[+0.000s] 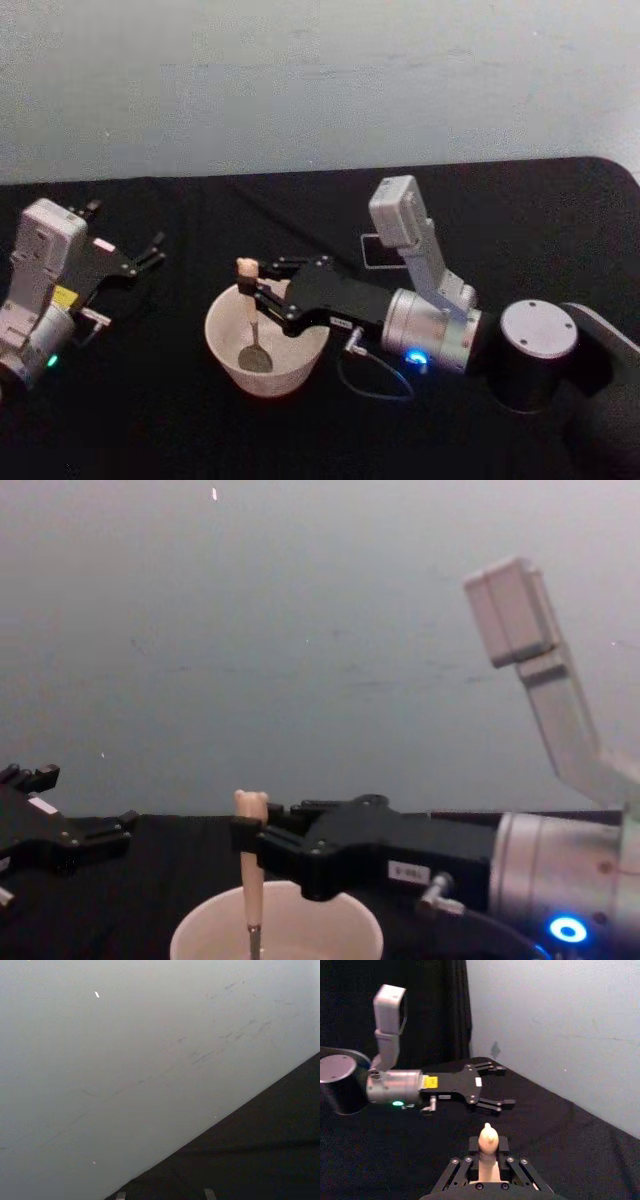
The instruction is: Pick up the stirring spoon with one hand, stir inside the cup, then place it back in its original position.
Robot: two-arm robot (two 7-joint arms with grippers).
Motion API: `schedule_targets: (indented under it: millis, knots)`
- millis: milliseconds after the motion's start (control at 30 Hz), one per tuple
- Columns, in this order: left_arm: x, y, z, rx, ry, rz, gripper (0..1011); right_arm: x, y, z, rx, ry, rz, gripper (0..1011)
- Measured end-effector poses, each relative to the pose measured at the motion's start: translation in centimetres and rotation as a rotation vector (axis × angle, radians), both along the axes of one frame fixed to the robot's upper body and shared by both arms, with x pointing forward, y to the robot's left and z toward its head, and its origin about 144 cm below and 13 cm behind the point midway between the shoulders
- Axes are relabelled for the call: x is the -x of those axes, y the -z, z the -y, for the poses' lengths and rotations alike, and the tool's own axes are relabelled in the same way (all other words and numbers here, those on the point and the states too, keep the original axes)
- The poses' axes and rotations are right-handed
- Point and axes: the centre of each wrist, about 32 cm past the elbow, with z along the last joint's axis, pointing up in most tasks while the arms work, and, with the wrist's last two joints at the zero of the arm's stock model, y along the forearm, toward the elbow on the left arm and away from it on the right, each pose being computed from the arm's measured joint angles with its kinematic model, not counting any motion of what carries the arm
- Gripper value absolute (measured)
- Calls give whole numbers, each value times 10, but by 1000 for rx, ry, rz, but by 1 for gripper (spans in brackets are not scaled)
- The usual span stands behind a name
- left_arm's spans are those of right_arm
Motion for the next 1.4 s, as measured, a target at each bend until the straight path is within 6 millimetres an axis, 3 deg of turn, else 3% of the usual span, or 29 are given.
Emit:
schedule_targets:
  millis: [367, 733, 1400]
  knots:
    - [0, 0, 0, 0, 0, 0, 1001, -18, 1, -8, 6, 87, -3, 211]
    - [0, 0, 0, 0, 0, 0, 1001, -27, -2, 6, 5, 160, 3, 211]
    - [0, 0, 0, 0, 0, 0, 1001, 2, -16, 38, -16, 74, -13, 211]
